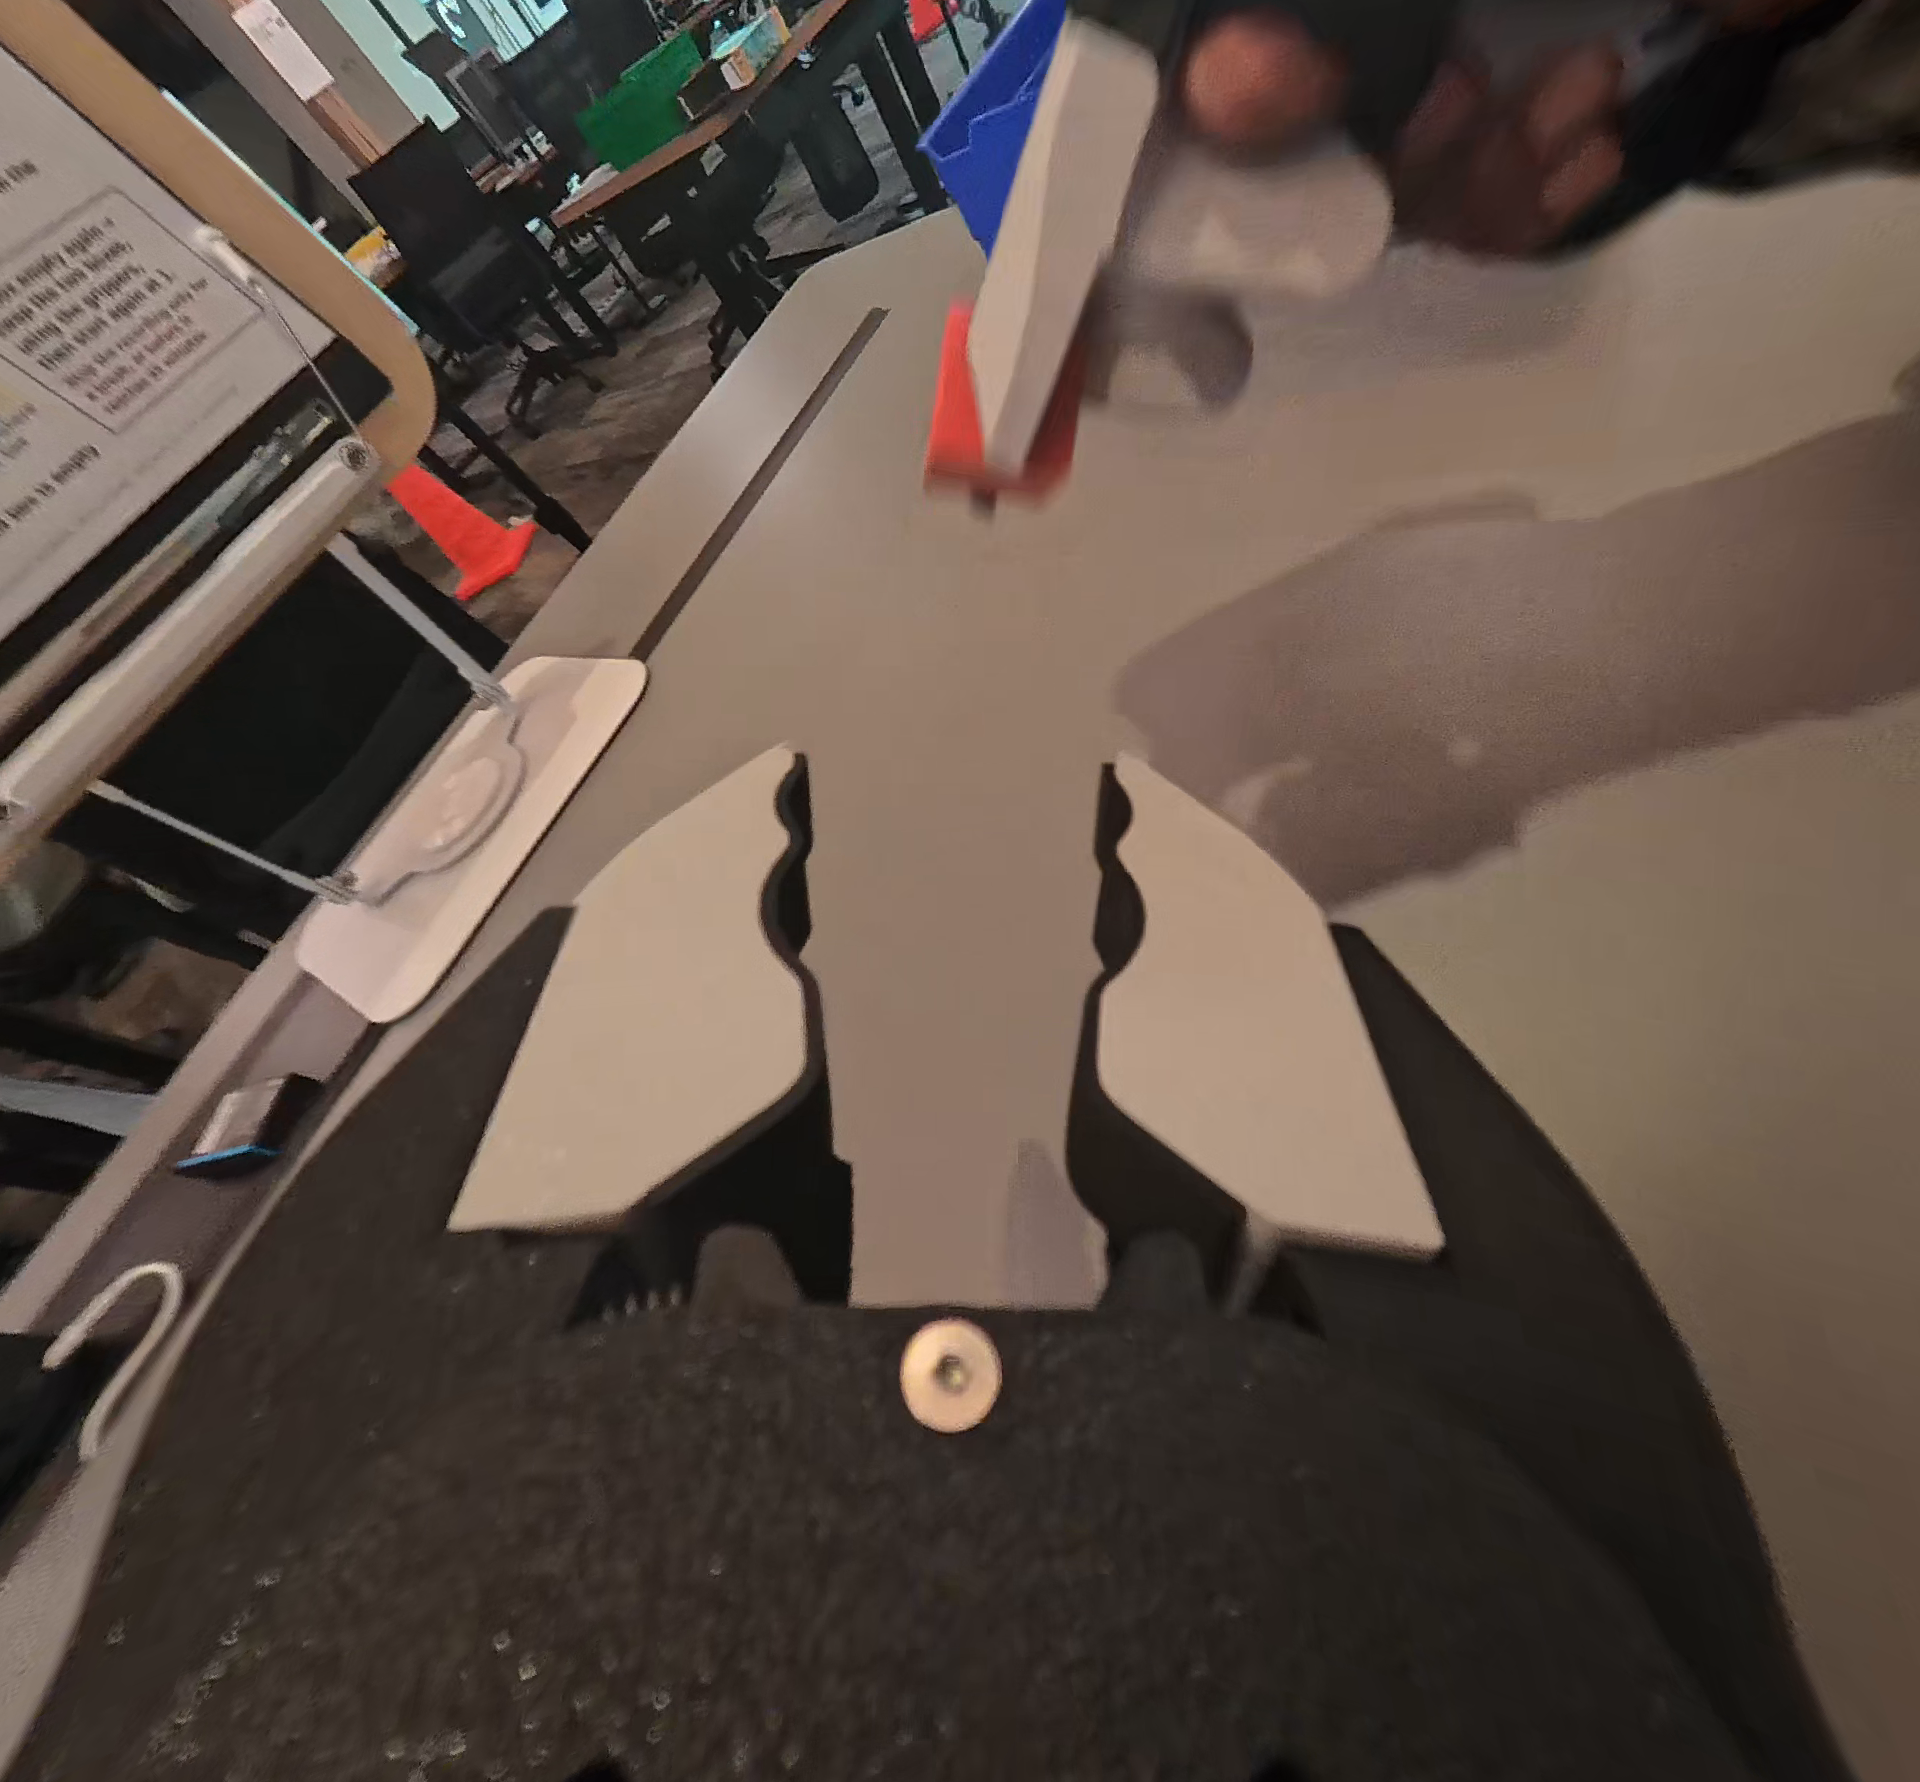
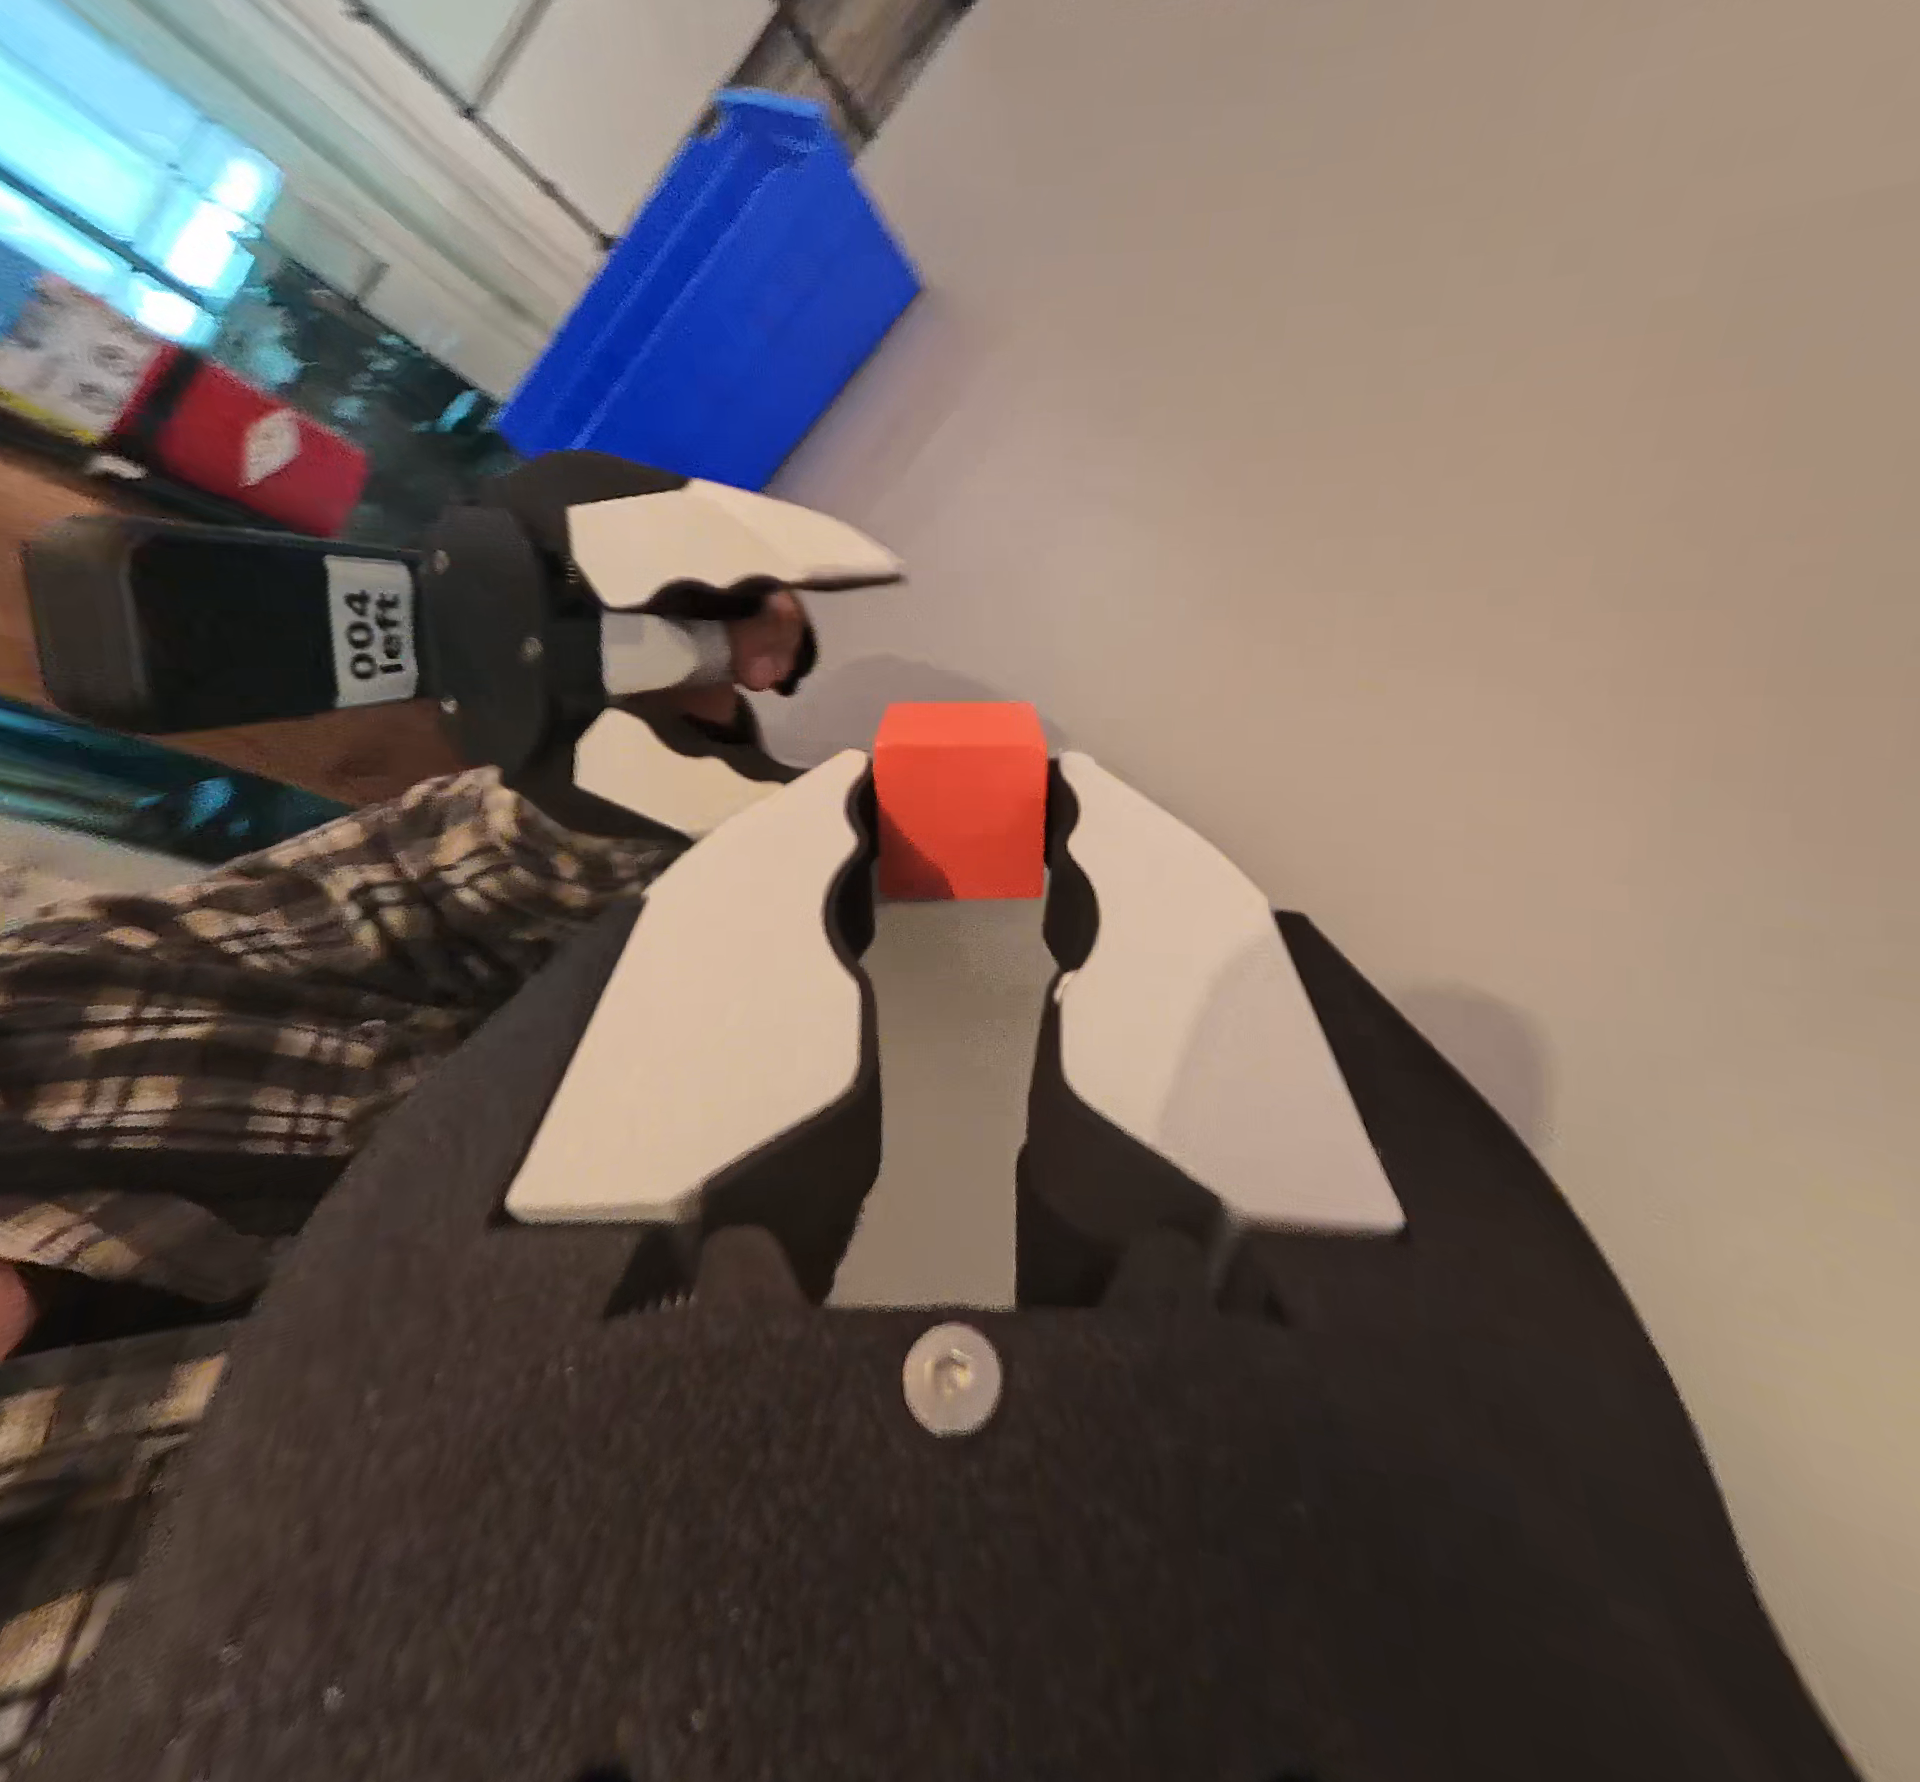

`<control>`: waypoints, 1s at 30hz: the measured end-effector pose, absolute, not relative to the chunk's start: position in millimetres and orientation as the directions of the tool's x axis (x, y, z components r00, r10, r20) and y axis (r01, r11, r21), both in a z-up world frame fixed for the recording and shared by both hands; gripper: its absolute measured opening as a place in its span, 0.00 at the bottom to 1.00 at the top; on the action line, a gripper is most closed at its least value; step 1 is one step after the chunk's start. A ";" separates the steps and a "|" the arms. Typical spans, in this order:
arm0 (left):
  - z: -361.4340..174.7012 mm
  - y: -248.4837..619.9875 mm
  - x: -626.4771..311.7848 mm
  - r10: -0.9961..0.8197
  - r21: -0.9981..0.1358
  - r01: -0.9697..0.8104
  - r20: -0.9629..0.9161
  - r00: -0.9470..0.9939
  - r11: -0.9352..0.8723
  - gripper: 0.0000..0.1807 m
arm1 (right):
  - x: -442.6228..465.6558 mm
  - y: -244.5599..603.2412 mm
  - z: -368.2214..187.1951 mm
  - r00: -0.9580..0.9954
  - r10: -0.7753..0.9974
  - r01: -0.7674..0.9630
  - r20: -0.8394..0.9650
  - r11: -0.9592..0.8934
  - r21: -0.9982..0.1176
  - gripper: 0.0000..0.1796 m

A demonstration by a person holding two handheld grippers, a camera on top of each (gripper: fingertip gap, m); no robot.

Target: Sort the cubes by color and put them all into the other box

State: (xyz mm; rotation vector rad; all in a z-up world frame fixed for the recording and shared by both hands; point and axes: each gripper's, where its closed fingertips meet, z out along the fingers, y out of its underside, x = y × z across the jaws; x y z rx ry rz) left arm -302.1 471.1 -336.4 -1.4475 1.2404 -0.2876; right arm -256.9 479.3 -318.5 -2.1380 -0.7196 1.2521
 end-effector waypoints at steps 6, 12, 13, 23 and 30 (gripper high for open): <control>-347.6 470.6 -296.4 -0.824 -0.850 -0.495 -0.404 0.397 0.179 0.33 | -39.0 557.8 -276.2 0.853 0.474 0.175 -0.219 -0.654 -0.736 0.16; -366.3 471.5 -289.3 -0.810 -0.790 -0.573 -0.473 0.347 0.216 0.28 | 153.8 605.0 -327.0 0.989 0.141 0.144 0.044 -0.849 -0.508 0.16; -367.8 471.9 -288.8 -0.806 -0.784 -0.581 -0.482 0.344 0.221 0.27 | 166.5 606.4 -344.4 0.992 0.117 0.120 0.034 -0.882 -0.456 0.16; -367.9 478.1 -292.8 -0.843 -0.841 -0.521 -0.381 0.379 0.146 0.24 | 220.2 616.5 -424.3 0.978 0.064 0.108 0.198 -0.970 -0.217 0.17; -366.7 480.7 -299.6 -0.832 -0.835 -0.530 -0.395 0.390 0.148 0.24 | 209.2 622.6 -407.7 0.972 0.053 0.111 0.231 -0.962 -0.248 0.28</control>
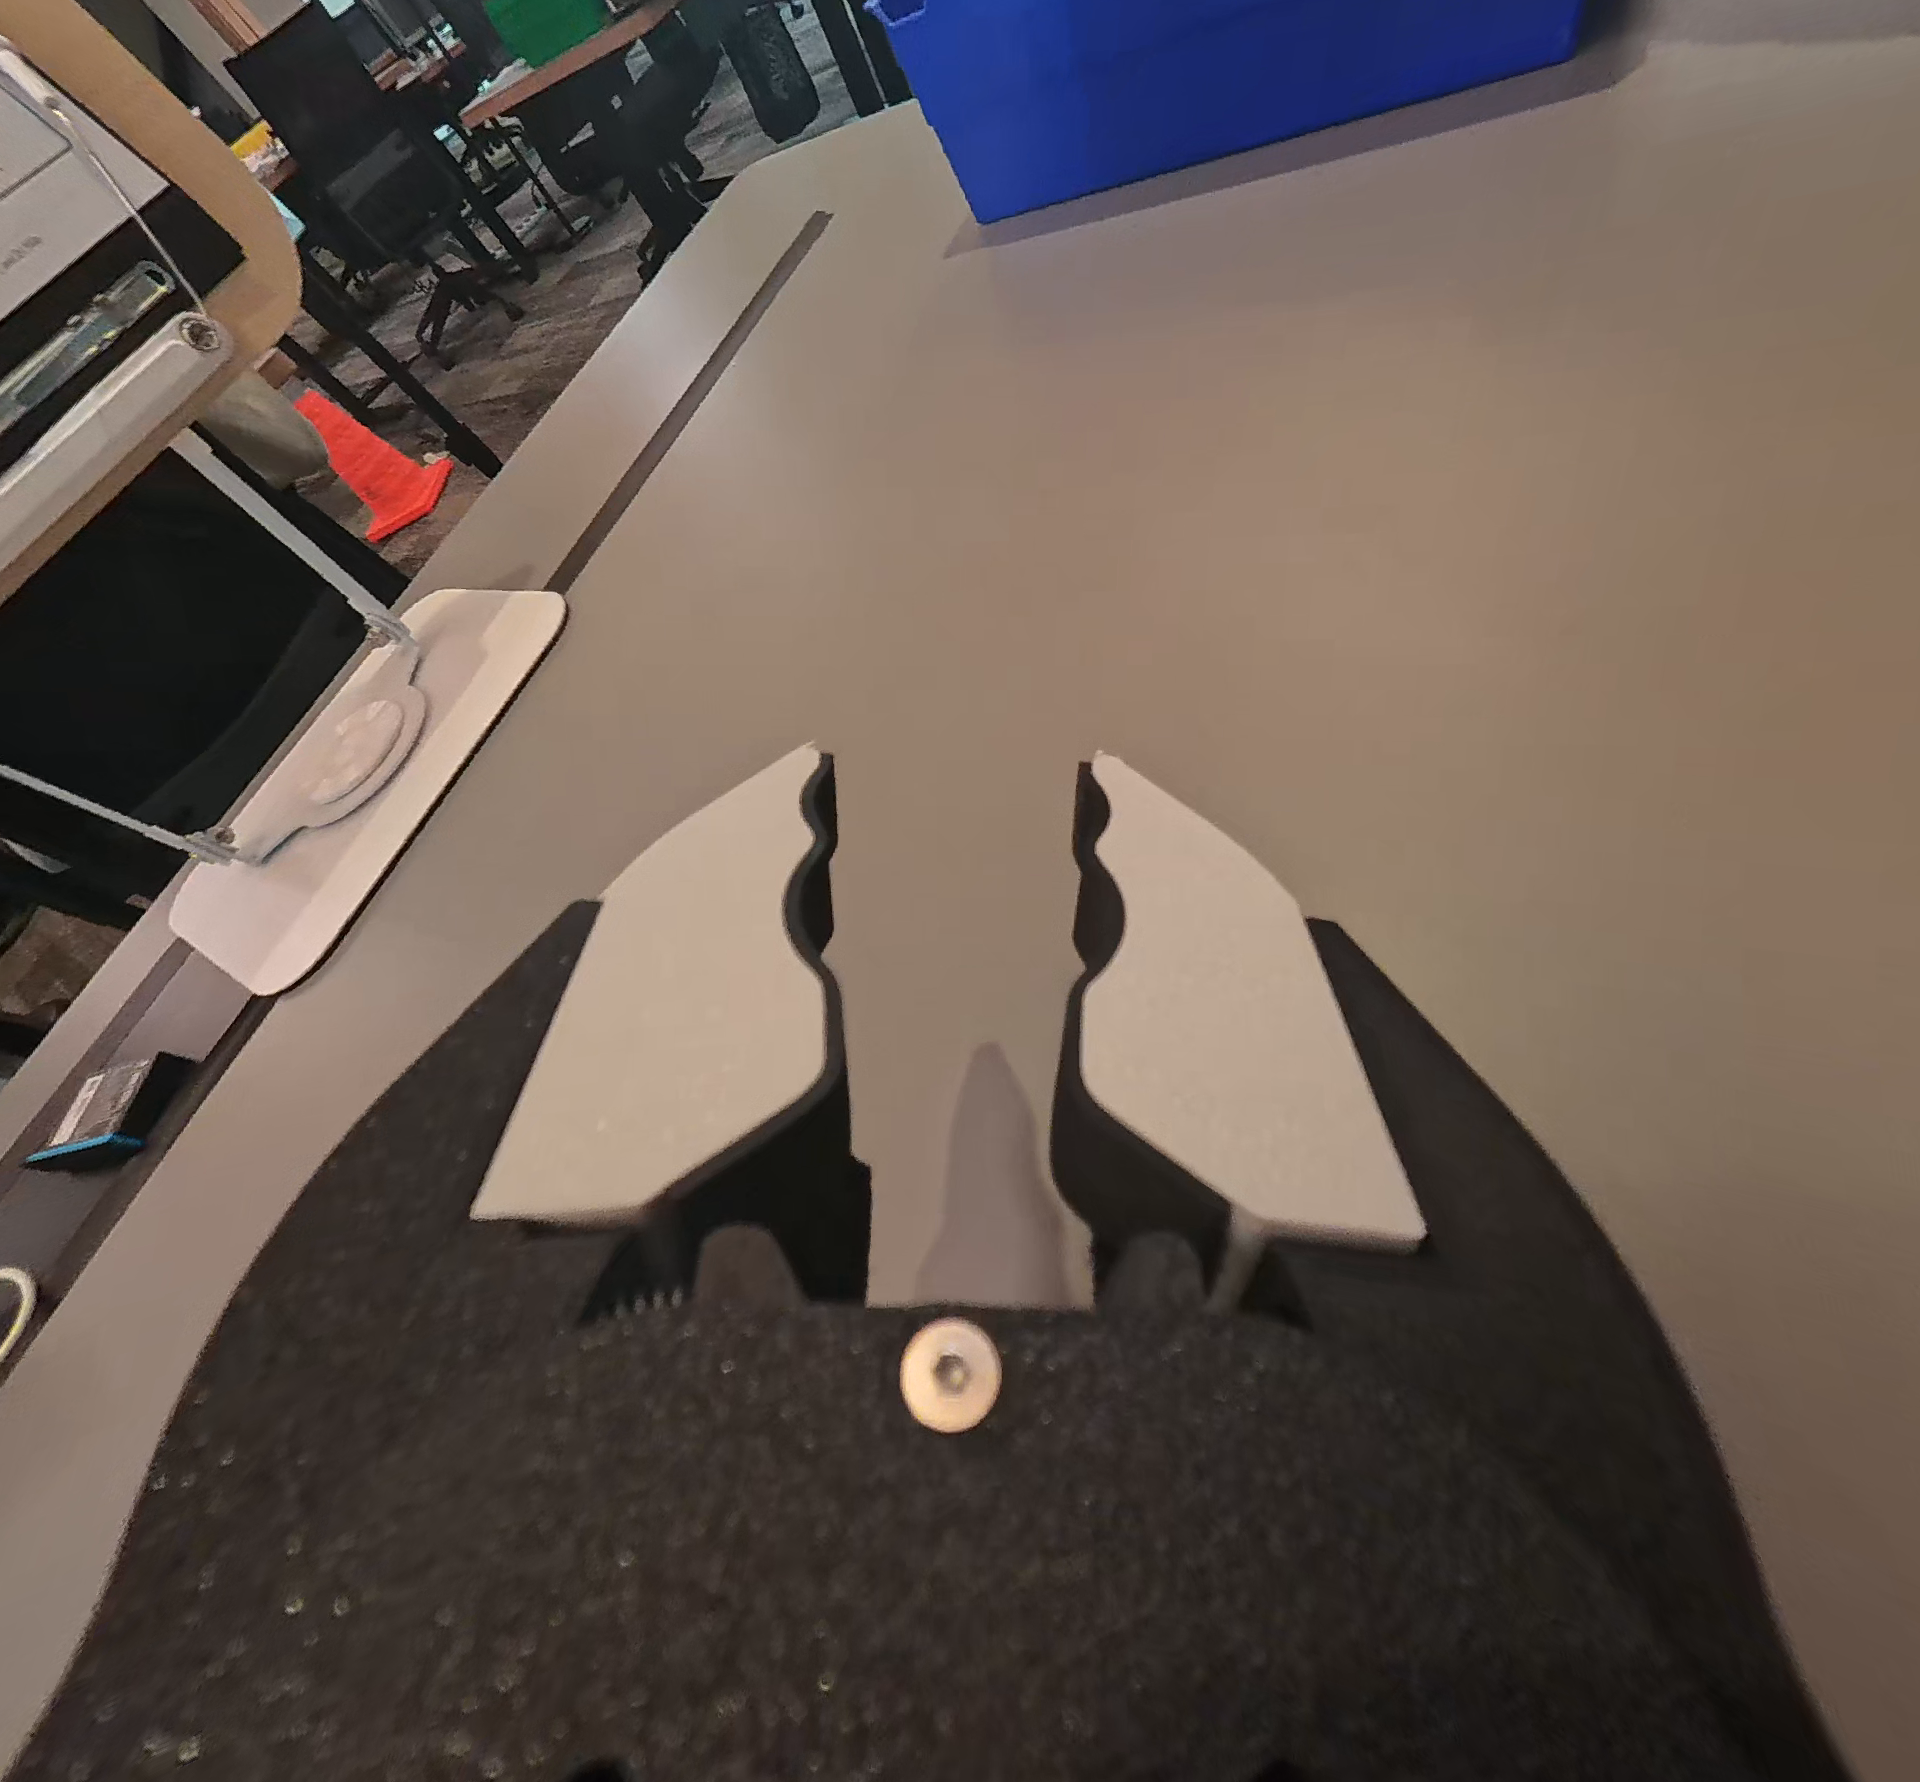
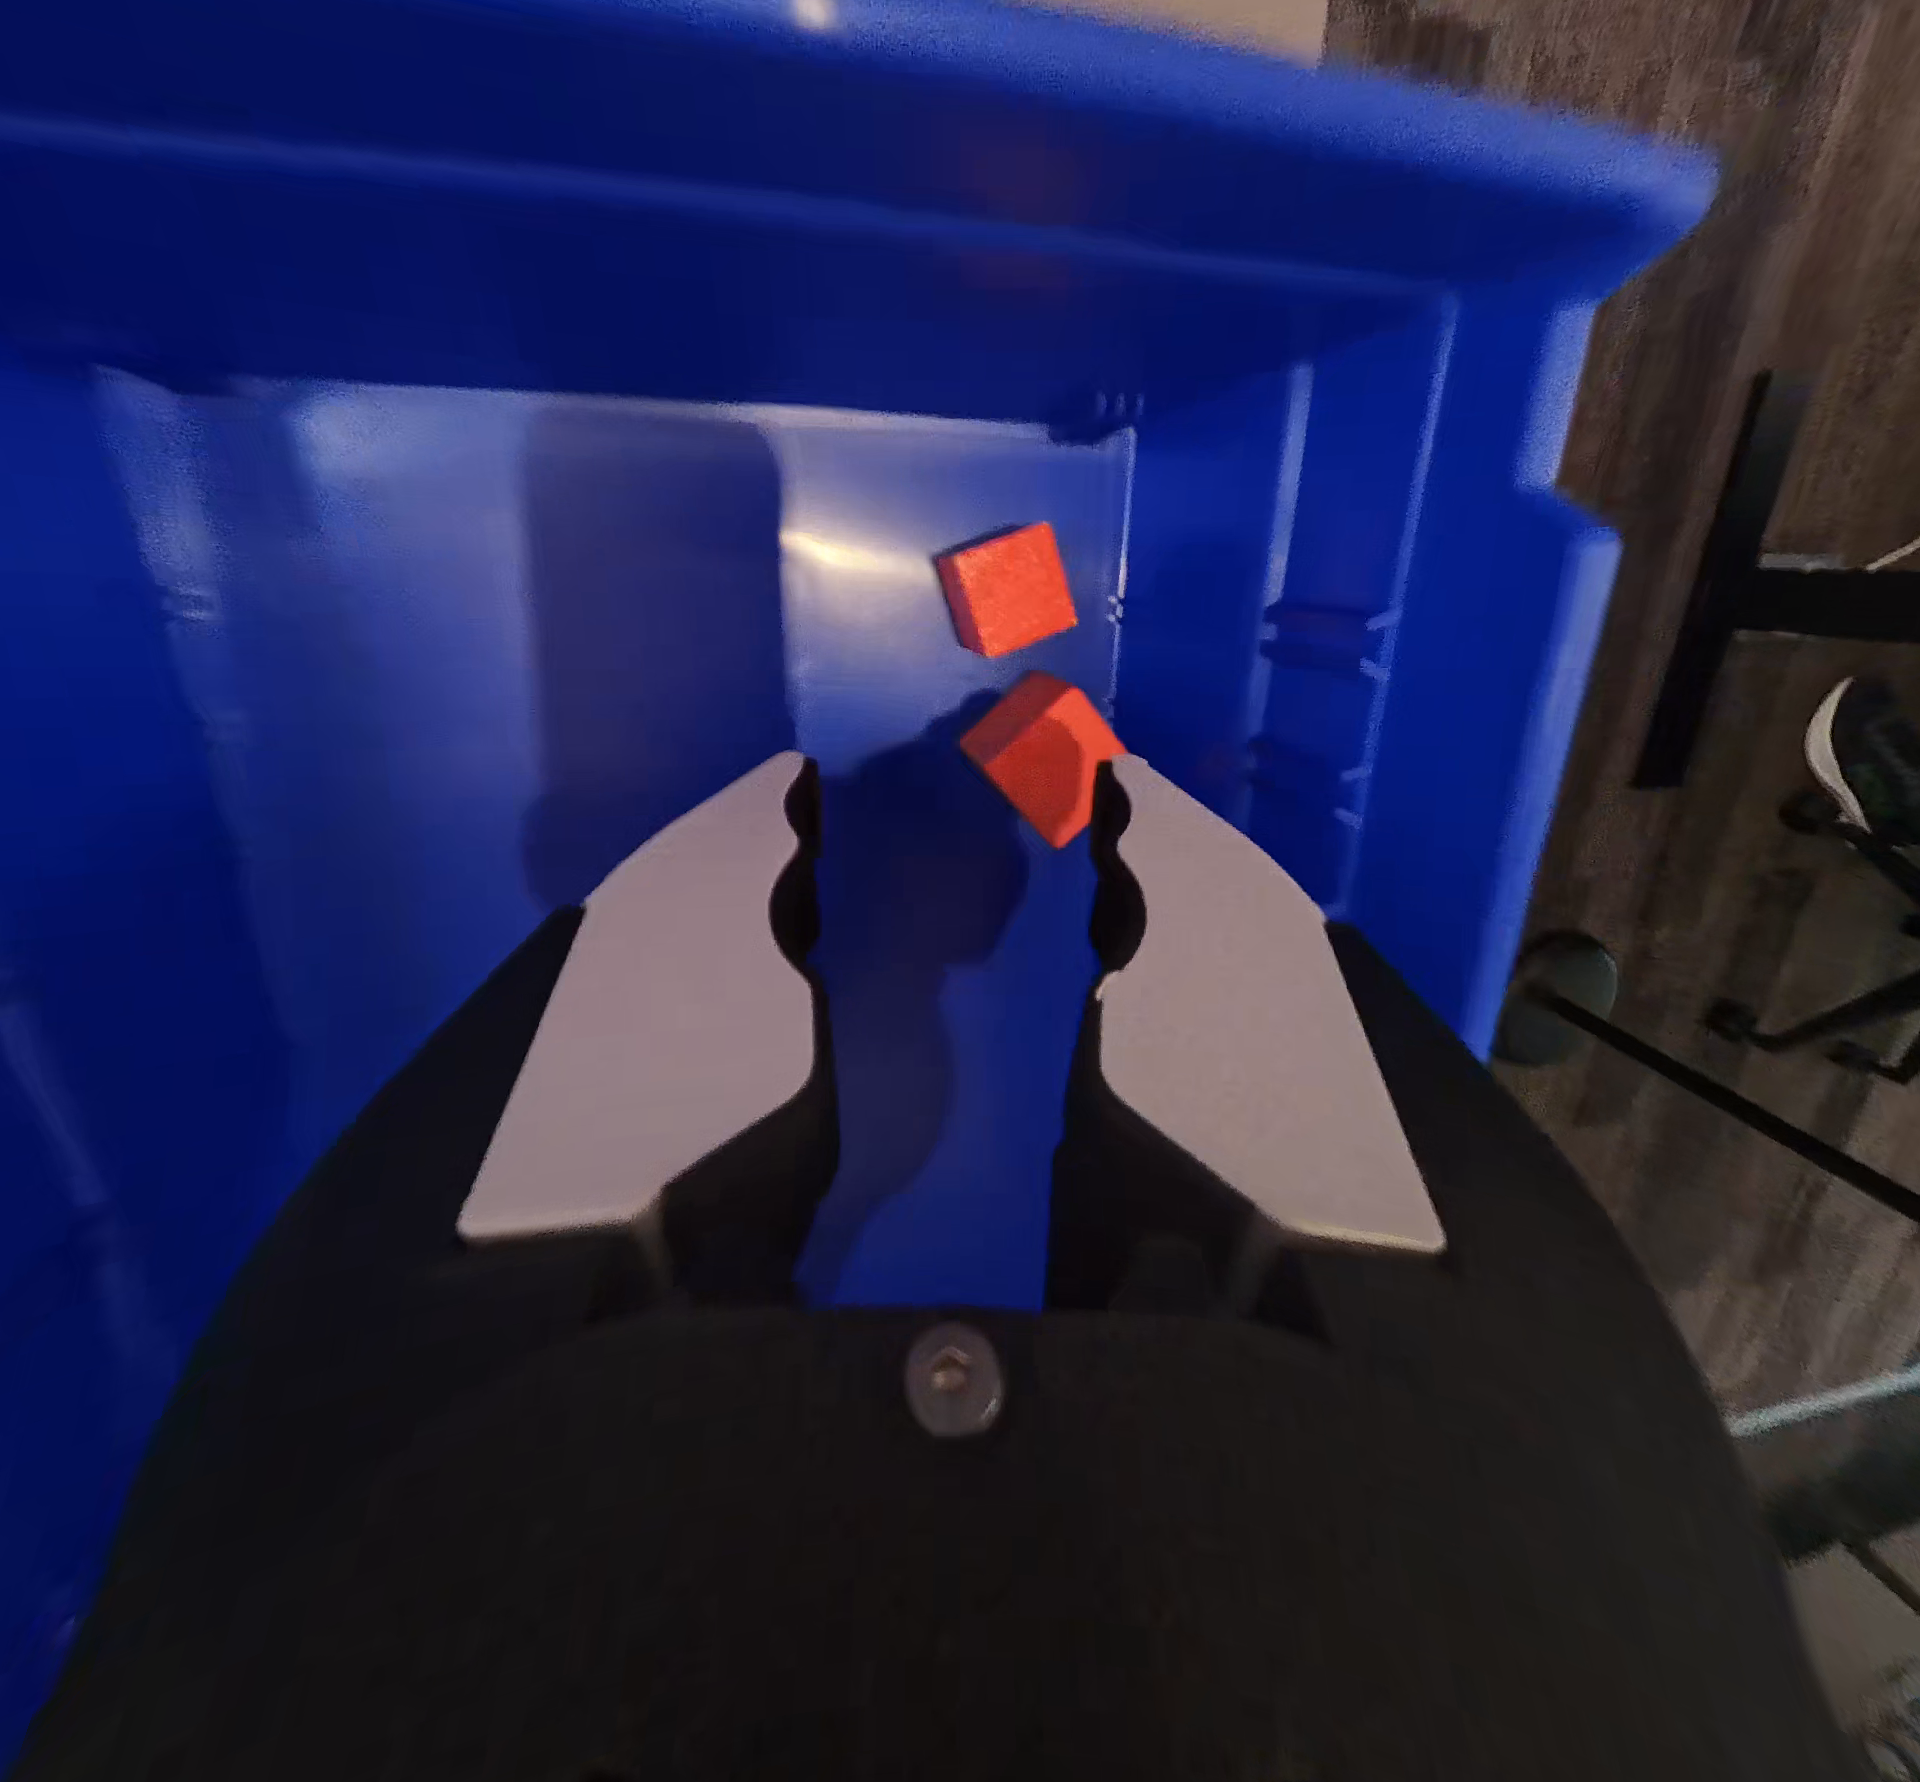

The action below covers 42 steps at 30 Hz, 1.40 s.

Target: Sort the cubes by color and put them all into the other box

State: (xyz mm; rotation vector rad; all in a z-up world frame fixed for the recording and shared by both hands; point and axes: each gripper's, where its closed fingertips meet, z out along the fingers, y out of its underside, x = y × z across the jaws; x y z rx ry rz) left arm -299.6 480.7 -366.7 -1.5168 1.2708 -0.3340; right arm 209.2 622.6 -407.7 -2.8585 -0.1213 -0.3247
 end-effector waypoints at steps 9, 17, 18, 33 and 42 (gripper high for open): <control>-360.1 483.8 -306.8 -0.807 -0.829 -0.536 -0.424 0.411 0.163 0.23 | 65.1 645.7 -232.3 0.933 0.260 0.360 0.250 -0.699 -0.618 0.30; -356.6 488.1 -312.6 -0.790 -0.825 -0.541 -0.438 0.429 0.164 0.23 | -92.0 613.9 -201.9 0.839 0.511 0.426 0.186 -0.406 -0.808 0.34; -356.8 489.0 -313.6 -0.789 -0.825 -0.542 -0.438 0.431 0.162 0.23 | -108.0 608.7 -209.5 0.826 0.542 0.412 0.156 -0.390 -0.824 0.35; -366.5 497.4 -320.2 -0.791 -0.819 -0.559 -0.423 0.442 0.126 0.23 | -226.2 563.1 -350.7 0.665 0.717 0.106 -0.210 -0.369 -0.923 0.34; -346.2 516.8 -354.6 -0.742 -0.839 -0.540 -0.405 0.535 0.068 0.26 | -243.3 550.5 -358.4 0.614 0.778 0.166 -0.132 -0.291 -0.942 0.32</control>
